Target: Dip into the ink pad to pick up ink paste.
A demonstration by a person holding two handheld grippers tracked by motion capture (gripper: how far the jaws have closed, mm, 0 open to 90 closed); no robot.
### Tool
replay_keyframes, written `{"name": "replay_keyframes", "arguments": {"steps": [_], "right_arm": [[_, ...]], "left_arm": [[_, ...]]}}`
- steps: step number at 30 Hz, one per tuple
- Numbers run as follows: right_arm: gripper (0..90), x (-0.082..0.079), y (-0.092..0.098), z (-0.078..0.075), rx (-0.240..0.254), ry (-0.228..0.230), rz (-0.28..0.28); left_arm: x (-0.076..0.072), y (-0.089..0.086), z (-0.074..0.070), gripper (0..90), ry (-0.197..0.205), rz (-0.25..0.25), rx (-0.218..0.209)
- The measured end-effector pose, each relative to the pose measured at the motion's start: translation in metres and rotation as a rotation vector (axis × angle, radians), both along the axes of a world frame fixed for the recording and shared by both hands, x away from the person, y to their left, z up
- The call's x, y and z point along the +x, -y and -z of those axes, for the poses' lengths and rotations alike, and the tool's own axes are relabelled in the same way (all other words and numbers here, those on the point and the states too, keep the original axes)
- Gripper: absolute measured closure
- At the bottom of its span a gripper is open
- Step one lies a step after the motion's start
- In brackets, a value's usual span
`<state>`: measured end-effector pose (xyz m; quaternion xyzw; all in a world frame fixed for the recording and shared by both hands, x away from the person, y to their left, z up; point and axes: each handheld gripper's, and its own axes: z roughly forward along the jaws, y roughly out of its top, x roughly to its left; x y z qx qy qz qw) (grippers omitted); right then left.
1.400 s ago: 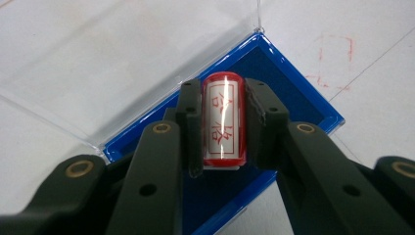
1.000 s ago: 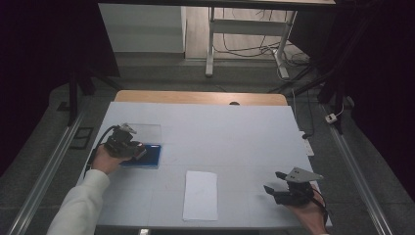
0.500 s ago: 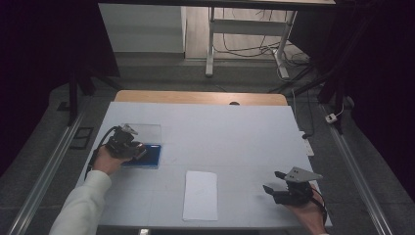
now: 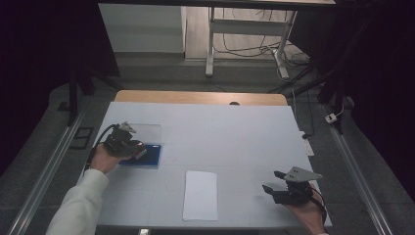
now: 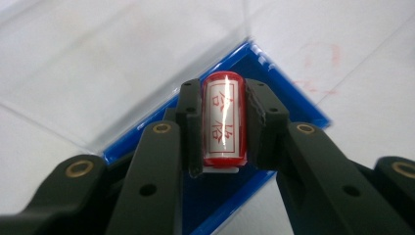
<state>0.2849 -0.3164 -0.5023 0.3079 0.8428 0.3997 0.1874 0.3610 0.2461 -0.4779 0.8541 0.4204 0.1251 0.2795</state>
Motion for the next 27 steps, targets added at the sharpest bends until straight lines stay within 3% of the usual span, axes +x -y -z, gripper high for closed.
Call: {"name": "replay_keyframes", "arguments": {"steps": [2,5,16,27], "right_arm": [[29.6,-0.001,0.001,-0.001,-0.005,-0.002,-0.002],[29.6,-0.002,0.001,-0.002,-0.01,0.004,-0.001],[29.7,-0.003,0.002,-0.002,-0.003,0.005,-0.001],[29.8,-0.003,0.003,-0.001,-0.011,0.013,0.006]], "left_arm": [[-0.005,0.0,-0.011,70.3,0.03,0.0,-0.035],[-0.01,0.0,-0.024,70.3,0.052,0.003,-0.033],[-0.021,-0.021,-0.04,70.0,0.079,-0.055,-0.095],[-0.031,-0.028,-0.052,70.0,0.102,-0.04,-0.148]]}}
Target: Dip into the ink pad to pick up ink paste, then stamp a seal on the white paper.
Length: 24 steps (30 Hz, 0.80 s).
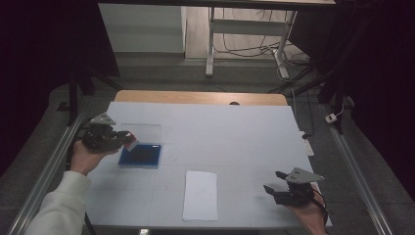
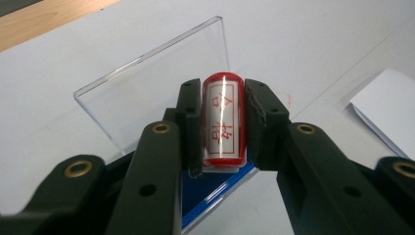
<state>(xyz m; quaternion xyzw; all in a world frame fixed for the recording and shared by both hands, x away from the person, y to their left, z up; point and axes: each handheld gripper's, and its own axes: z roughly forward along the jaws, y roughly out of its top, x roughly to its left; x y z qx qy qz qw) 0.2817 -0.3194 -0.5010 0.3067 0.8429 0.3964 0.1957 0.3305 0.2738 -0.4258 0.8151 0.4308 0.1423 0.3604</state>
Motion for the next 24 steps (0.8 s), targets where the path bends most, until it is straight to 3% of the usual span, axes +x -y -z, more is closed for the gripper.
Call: {"name": "replay_keyframes", "arguments": {"steps": [15,24], "right_arm": [[29.8,-0.001,0.0,0.001,0.003,0.002,0.0],[29.9,-0.001,0.001,0.002,-0.005,-0.001,0.005]], "left_arm": [[-0.014,0.006,-0.006,70.0,0.018,0.049,-0.051],[-0.022,0.023,-0.008,70.0,0.036,0.109,-0.054]]}}
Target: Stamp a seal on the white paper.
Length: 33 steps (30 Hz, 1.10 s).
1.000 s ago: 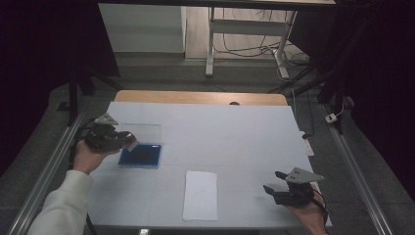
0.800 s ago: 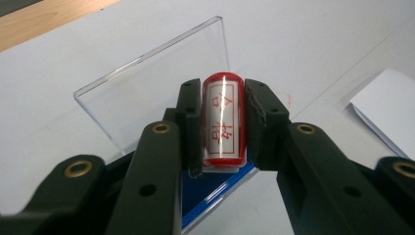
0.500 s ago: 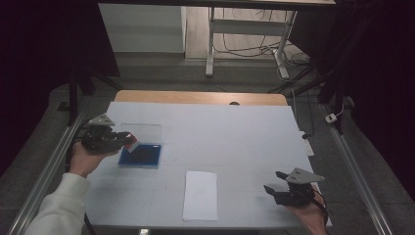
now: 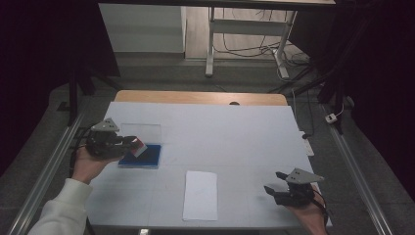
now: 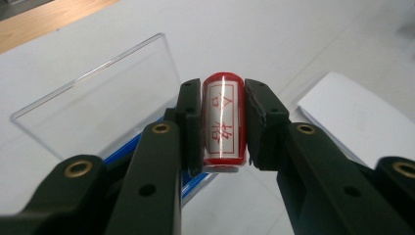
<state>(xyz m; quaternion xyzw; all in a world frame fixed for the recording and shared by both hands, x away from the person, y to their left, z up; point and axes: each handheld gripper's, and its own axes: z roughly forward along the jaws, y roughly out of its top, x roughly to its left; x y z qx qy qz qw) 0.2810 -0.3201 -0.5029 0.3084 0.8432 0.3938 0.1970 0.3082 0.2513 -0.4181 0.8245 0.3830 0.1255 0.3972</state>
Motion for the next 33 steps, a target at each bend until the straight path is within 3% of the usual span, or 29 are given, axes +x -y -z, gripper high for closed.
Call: {"name": "replay_keyframes", "arguments": {"steps": [33], "right_arm": [[30.1,0.0,0.001,0.0,-0.002,0.004,0.002]], "left_arm": [[-0.016,0.062,-0.007,69.9,-0.002,0.171,0.0]]}}
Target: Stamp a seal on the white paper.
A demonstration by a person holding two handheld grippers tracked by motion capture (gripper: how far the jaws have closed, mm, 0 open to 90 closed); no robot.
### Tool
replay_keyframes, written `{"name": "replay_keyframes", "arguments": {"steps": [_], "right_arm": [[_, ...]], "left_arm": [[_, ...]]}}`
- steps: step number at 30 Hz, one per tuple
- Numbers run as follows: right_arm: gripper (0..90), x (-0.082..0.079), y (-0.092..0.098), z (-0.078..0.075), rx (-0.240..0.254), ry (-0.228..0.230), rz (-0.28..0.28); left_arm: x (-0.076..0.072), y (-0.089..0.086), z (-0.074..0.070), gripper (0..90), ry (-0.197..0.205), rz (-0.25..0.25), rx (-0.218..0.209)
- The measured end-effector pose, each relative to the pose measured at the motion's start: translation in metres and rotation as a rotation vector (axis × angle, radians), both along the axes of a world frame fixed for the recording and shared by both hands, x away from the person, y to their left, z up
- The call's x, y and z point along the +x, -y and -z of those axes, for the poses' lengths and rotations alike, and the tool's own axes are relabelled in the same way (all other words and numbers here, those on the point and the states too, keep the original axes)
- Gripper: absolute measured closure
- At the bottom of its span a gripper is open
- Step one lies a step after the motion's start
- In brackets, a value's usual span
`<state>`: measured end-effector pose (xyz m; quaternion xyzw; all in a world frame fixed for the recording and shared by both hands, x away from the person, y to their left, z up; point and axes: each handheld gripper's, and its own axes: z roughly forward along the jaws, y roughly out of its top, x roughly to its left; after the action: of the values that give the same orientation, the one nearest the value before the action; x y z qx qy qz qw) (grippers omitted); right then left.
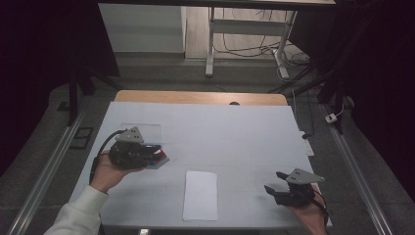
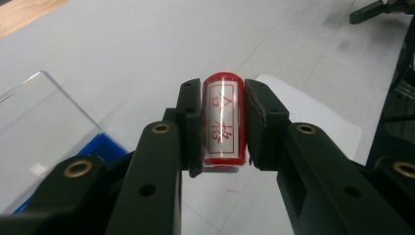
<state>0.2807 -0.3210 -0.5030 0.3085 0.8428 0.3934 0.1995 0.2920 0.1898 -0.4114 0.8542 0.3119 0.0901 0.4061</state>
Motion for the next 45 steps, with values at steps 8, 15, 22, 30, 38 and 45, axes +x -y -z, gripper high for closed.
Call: {"name": "replay_keyframes", "arguments": {"steps": [8,15,22,30,38,45], "right_arm": [[30.2,0.0,-0.001,0.001,-0.003,-0.006,0.0],[30.2,0.0,-0.001,0.001,-0.003,-0.006,-0.002],[30.2,0.0,-0.002,0.002,-0.004,-0.009,-0.006],[30.2,0.0,-0.002,0.002,-0.005,-0.01,-0.008],[30.2,0.0,-0.002,0.002,-0.01,-0.009,-0.006],[30.1,0.0,-0.002,0.003,-0.012,-0.013,-0.012]], "left_arm": [[-0.004,0.011,-0.002,70.0,-0.004,0.033,-0.015],[-0.007,0.024,0.0,69.9,-0.016,0.067,-0.016],[-0.009,0.036,0.004,70.0,-0.03,0.098,-0.013],[-0.014,0.053,0.013,69.9,-0.055,0.135,0.003],[-0.015,0.067,0.024,69.9,-0.078,0.166,0.017],[-0.014,0.084,0.03,69.9,-0.079,0.191,0.033]]}}
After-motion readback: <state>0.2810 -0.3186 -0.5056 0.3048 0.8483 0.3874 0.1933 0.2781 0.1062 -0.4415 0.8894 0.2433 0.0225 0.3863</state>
